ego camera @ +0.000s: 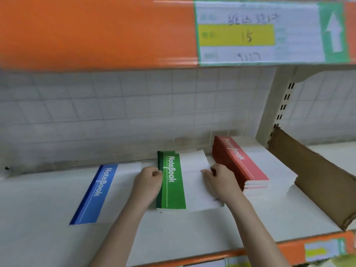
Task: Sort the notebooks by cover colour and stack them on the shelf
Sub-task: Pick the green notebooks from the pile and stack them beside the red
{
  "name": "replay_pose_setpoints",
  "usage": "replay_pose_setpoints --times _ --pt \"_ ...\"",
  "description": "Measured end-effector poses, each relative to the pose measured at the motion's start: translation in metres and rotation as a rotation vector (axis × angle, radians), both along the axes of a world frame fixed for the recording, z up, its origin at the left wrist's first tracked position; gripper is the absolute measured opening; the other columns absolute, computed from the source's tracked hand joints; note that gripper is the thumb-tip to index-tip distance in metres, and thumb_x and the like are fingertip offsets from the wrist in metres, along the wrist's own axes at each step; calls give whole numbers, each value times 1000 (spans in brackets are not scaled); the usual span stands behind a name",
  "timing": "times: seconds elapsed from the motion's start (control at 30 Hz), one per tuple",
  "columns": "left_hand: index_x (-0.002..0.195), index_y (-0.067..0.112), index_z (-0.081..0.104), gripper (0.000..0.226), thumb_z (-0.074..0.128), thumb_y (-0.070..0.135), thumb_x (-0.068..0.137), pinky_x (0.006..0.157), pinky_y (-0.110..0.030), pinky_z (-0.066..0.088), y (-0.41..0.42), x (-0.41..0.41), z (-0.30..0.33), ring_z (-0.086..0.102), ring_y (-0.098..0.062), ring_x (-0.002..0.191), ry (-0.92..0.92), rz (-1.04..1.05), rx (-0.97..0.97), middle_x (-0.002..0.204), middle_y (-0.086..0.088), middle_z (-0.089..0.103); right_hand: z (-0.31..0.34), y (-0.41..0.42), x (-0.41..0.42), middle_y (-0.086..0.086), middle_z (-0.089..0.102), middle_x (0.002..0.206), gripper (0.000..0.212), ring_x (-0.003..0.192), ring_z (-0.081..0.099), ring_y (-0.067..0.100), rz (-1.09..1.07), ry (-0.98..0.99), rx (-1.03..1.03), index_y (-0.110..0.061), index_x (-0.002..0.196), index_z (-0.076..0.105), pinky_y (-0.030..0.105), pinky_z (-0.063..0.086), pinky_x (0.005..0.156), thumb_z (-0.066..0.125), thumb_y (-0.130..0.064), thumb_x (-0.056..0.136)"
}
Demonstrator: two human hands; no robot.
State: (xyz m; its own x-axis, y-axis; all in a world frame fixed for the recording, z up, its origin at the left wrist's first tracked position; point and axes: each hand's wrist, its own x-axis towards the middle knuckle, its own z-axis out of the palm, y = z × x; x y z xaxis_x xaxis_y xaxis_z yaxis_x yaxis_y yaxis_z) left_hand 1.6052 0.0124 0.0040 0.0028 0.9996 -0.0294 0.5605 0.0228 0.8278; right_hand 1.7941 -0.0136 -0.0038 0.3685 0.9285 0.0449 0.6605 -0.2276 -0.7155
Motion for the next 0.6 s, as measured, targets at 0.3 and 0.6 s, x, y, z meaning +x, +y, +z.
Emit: replay_pose_setpoints --times 0.3,0.6 --pt "86 10 67 20 48 7 91 63 -21 44 17 6 -5 65 -23 80 -19 -3 55 82 -4 71 2 26 -7 15 62 101 25 90 59 32 47 -260 36 -7 85 54 30 41 71 45 -27 97" --pt "78 23 59 26 48 3 91 56 -12 42 24 11 -13 58 -11 66 57 -16 117 75 6 64 -4 32 0 17 55 106 29 90 58 34 64 -255 67 0 93 58 31 43 72 48 -27 96"
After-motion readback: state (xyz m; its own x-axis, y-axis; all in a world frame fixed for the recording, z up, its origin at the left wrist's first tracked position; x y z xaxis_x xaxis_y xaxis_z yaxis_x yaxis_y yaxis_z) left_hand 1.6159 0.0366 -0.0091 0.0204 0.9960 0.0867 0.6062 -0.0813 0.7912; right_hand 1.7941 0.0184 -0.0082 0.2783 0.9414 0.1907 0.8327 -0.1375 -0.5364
